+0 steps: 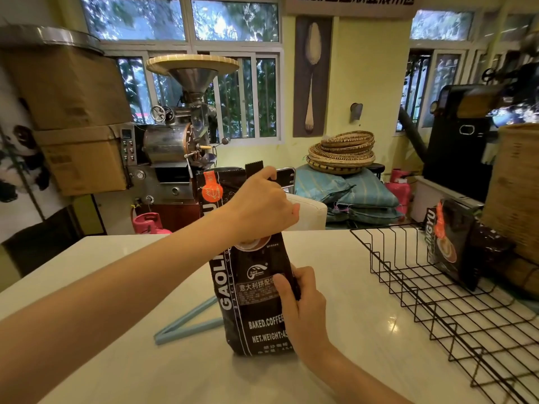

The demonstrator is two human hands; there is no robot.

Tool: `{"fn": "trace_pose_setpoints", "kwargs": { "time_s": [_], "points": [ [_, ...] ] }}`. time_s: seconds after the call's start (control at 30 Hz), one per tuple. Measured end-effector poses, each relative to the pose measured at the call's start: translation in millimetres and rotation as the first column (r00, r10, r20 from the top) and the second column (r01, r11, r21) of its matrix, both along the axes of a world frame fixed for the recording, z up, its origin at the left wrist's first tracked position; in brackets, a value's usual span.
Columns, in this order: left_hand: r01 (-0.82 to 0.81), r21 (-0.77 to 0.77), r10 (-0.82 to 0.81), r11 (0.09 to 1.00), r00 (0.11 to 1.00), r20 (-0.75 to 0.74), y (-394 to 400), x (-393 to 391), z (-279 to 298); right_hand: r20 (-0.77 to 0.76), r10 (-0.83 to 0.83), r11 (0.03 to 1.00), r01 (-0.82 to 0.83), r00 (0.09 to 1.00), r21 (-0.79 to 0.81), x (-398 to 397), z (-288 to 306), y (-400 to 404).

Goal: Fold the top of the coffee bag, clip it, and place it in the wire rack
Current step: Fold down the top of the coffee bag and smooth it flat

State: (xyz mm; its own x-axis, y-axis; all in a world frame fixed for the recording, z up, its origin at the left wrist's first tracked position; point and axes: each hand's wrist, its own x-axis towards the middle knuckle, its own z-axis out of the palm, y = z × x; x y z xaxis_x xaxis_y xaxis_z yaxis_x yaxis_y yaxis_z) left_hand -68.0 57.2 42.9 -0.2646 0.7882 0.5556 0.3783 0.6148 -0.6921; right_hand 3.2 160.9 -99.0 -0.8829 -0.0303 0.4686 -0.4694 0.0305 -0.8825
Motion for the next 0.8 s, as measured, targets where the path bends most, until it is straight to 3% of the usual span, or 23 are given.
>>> {"fn": "trace_pose_setpoints", "kwargs": {
  "time_s": [0.17, 0.27, 0.37, 0.43, 0.53, 0.67, 0.8],
  "points": [
    [0.013, 0.039, -0.010, 0.999, 0.997, -0.082, 11, 4, 10, -0.042, 0.005, 0.994, -0.010, 0.999, -0.106, -2, -7, 4],
    [0.055, 0.005, -0.054, 0.998, 0.988, -0.142, 13, 3, 13, 0.086, 0.141, 0.961, -0.115, 0.986, -0.252, -16, 1, 10],
    [0.052, -0.033, -0.056, 0.998, 0.984, -0.167, 14, 3, 11, 0.271, 0.272, 0.946, -0.204, 0.923, -0.254, -35, 14, 15],
    [0.037, -0.074, -0.050, 0.997, 0.981, -0.186, 16, 3, 11, 0.316, 0.309, 0.942, -0.243, 0.897, -0.231, -40, 16, 17],
    [-0.004, -0.087, -0.012, 0.996, 0.985, -0.173, 17, 4, 12, 0.261, 0.305, 0.944, -0.254, 0.916, -0.212, -37, 14, 17],
    [-0.014, -0.071, 0.003, 0.997, 0.989, -0.148, 17, 4, 7, 0.101, 0.146, 0.968, -0.121, 0.984, -0.222, -35, 5, 8],
    [-0.005, -0.078, -0.007, 0.997, 0.989, -0.150, 22, 6, 7, 0.061, 0.101, 0.957, -0.081, 0.993, -0.279, -34, -3, 2]
  ]
}}
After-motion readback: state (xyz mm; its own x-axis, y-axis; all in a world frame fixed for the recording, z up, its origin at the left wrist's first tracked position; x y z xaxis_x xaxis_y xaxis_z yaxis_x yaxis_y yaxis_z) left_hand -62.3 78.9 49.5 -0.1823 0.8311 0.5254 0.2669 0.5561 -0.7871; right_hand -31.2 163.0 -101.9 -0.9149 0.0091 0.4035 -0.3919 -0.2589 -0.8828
